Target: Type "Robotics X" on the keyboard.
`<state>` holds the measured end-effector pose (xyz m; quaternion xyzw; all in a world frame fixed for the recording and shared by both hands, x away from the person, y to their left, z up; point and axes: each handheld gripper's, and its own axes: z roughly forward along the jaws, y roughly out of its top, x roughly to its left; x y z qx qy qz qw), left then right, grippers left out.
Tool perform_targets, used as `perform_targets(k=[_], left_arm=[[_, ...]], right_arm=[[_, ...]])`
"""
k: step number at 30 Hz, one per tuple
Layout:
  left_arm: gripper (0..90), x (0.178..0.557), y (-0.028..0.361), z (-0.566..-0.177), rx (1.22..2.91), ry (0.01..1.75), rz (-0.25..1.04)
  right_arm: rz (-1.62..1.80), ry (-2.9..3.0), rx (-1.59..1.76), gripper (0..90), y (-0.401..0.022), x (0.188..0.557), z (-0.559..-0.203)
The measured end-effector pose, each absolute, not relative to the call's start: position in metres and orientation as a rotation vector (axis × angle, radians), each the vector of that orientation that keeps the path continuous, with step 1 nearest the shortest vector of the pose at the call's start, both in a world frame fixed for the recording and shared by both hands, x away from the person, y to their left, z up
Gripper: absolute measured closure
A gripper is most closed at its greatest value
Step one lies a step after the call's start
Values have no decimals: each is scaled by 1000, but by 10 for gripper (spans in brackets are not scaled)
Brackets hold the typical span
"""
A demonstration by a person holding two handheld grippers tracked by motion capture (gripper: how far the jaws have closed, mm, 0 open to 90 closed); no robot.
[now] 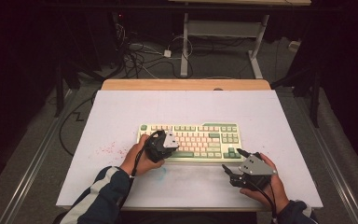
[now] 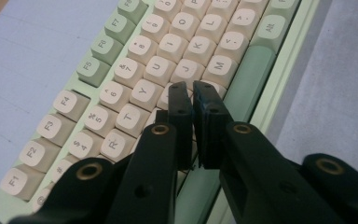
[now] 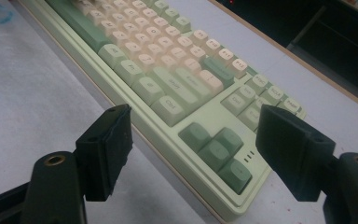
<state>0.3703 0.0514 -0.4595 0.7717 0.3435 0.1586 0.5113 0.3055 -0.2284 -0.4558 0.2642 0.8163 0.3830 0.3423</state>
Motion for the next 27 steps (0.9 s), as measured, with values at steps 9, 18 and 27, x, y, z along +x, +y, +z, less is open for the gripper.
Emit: perform_targets(k=[9,18,27], left_arm=[[612,365,68,-448,1789,807,454],[310,355,92,-438,1674,799,514],[258,348,113,-438,1630,809,559]], right_arm=[[975,2131,690,283,-228,306,-457],[965,2123,697,280,-229,307,-457],[964,2121,709,280,-230,308,-457]])
